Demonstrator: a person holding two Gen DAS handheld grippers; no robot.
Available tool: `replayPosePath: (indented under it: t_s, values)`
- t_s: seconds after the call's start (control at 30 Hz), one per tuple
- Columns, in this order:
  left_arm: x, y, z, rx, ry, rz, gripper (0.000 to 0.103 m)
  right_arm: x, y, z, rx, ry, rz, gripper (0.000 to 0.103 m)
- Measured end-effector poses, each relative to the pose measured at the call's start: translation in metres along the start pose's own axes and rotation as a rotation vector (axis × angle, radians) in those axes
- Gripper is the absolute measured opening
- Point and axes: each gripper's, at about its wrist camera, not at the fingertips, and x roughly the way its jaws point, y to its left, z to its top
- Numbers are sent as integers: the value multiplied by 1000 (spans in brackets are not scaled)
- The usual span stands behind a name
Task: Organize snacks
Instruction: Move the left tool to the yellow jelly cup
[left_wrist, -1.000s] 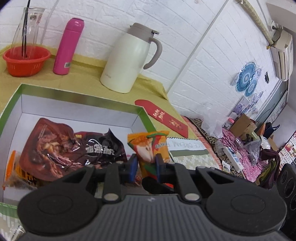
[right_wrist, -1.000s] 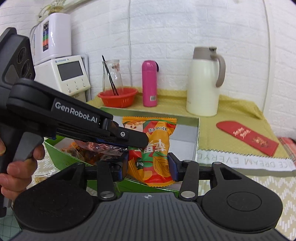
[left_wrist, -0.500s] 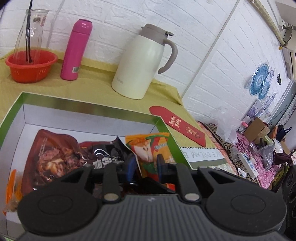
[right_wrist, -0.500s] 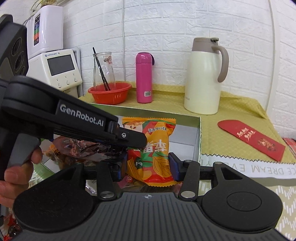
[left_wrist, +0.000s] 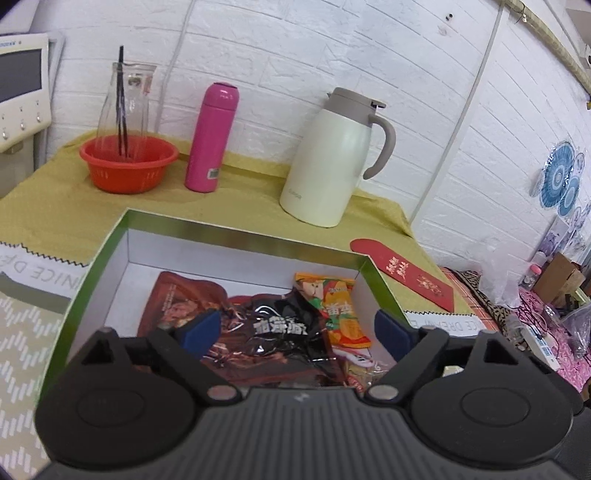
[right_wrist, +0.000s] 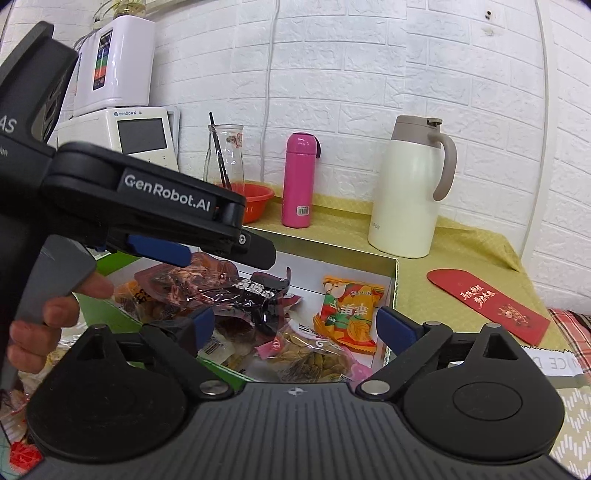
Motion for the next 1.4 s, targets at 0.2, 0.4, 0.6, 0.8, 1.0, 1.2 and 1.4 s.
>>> replayPosePath:
  t_s: [0.2,0.4,0.6,0.8,1.0,1.2,1.4]
  values:
    - [-26,-4,-1,9,-21,2,89,-23,10,3,-26,-22,-1,103]
    - [-59,-15,-6,46,-56,-13,89,-51,23,7,-53,-36,1,103]
    - [-111,-25,-19,128,-82,-51,89,-92,39,11,-102,-26,5,103]
    - [-167,-19,-40,171,-97,-60,89,-141,51,2,-163,8,-16,103]
    - [-201,-1,-82,150,-30,-149,89,-171,60,-32,-168,88,59,103]
    - [-206,6,-123,110,62,-153,89,-175,75,-74,-199,205,100,103]
    - [-196,5,-150,61,153,-213,88,-166,70,-89,-147,264,120,103]
